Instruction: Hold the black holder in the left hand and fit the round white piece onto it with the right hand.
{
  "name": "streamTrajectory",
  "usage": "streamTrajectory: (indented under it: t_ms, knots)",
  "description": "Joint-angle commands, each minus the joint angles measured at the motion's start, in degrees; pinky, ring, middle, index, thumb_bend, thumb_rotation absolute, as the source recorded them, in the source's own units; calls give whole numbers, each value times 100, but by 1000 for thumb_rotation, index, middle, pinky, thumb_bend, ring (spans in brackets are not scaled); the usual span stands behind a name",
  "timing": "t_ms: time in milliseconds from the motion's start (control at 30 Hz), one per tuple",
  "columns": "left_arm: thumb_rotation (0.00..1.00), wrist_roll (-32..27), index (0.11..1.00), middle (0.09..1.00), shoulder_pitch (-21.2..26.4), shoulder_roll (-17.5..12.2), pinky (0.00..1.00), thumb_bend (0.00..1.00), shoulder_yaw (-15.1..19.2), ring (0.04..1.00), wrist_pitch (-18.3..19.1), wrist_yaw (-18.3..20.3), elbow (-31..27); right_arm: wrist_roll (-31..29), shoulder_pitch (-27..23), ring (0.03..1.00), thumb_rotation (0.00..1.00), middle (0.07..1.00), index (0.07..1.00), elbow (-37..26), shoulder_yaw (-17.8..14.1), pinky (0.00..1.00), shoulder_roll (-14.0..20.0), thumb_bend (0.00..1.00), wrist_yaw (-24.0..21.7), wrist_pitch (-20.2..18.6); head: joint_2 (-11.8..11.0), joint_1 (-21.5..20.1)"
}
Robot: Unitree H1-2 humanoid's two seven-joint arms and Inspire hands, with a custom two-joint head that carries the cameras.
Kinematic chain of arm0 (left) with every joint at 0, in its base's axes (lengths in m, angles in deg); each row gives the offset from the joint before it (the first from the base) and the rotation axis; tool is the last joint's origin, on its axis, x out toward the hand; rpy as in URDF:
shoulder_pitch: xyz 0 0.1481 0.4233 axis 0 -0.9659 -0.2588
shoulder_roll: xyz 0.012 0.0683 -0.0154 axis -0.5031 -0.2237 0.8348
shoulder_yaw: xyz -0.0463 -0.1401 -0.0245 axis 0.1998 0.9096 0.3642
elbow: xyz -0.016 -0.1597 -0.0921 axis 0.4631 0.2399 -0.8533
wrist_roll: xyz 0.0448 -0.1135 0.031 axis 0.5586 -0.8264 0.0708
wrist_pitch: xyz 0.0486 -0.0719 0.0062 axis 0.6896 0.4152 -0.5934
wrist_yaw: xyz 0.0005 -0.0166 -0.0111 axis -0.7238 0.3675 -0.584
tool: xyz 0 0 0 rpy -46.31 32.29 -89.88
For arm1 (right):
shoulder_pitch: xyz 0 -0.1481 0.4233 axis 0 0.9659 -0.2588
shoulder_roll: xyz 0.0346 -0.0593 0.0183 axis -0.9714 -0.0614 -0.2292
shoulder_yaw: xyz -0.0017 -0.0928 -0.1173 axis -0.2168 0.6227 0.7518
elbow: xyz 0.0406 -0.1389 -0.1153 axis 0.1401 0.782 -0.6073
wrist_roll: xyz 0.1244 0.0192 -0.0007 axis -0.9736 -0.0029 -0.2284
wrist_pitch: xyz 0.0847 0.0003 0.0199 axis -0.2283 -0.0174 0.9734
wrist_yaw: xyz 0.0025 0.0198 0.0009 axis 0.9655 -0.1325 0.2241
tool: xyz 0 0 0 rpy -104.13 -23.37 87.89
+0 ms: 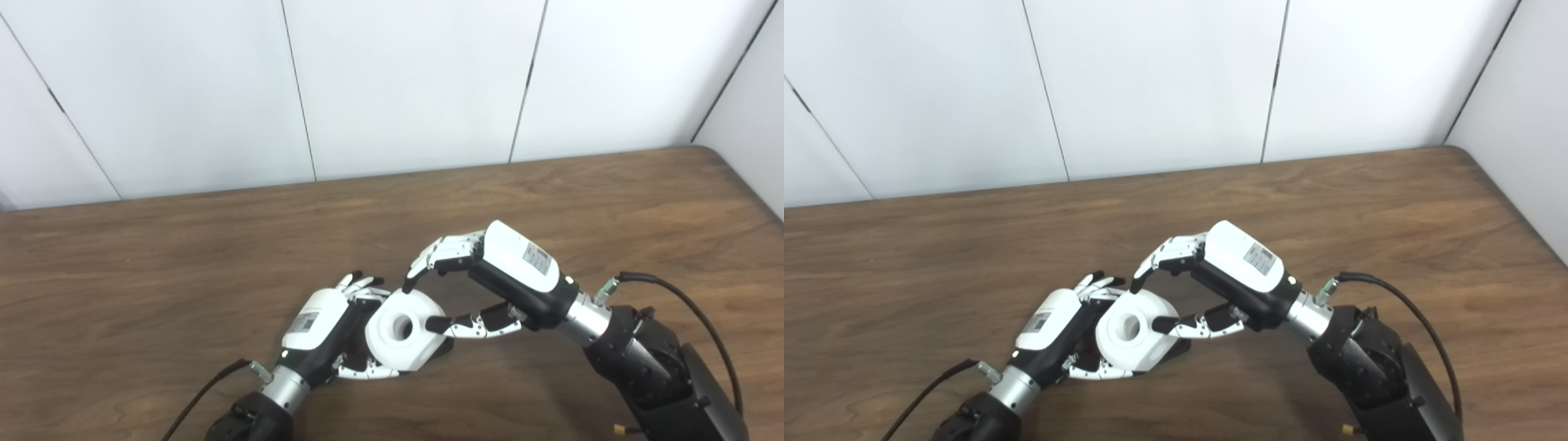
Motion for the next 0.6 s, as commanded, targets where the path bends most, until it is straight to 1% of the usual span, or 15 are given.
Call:
streamTrajectory:
  t_ms: [0, 167, 233, 300, 467, 567]
  knots:
    - [67, 34, 484, 757, 8, -97, 1000, 524, 25, 904, -5, 14, -142, -4, -110, 672, 263, 660, 619, -206, -65, 497, -1, 365, 111, 23, 4, -21]
    - [68, -2, 484, 758, -2, -120, 1000, 524, 34, 906, -4, 32, -167, 51, -133, 675, 257, 663, 621, -187, -96, 502, 0, 363, 116, -20, -2, -86]
    - [68, -16, 484, 757, -7, -135, 1000, 524, 41, 904, -13, 31, -168, 124, -149, 677, 284, 664, 625, -191, -123, 501, 3, 356, 135, -31, -14, -122]
    - [68, -29, 484, 757, -13, -149, 1000, 524, 43, 904, -12, 34, -171, 145, -158, 675, 288, 663, 626, -202, -156, 500, 9, 355, 138, -65, -27, -136]
    - [68, -41, 484, 757, -22, -183, 1000, 524, 45, 900, -36, 29, -171, 93, -132, 680, 220, 666, 623, -231, -243, 515, 23, 370, 131, -165, -55, -142]
    - [67, -57, 484, 757, -25, -191, 1000, 524, 35, 899, -75, 28, -167, 81, -120, 682, 216, 667, 623, -253, -251, 515, 13, 370, 121, -185, -67, -154]
